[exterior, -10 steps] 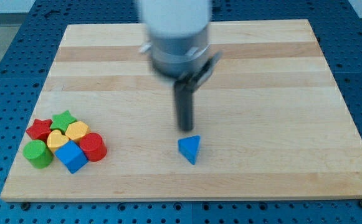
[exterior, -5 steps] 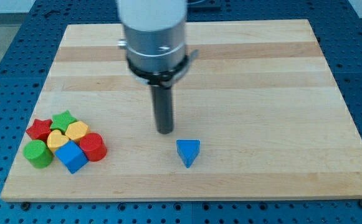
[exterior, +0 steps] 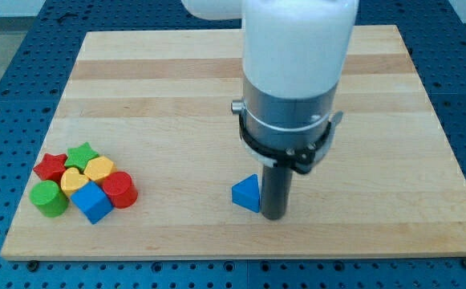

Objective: Move blue triangle to the center

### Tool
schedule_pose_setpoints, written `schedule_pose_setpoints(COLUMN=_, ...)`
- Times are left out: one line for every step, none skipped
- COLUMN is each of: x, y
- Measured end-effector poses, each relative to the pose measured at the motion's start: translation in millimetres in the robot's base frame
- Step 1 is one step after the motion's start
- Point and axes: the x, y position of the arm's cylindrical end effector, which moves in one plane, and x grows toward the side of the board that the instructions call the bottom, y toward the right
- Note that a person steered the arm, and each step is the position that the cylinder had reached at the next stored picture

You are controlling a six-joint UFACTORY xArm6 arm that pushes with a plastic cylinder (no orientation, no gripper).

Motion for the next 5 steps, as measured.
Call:
schedule_pose_setpoints(x=31, y=14)
schedule_pose_setpoints(x=16, y=-17)
schedule_pose_setpoints(x=-14, y=-29)
schedule_pose_setpoints(x=-31, y=-31)
schedule_pose_setpoints(x=-45, y=-39)
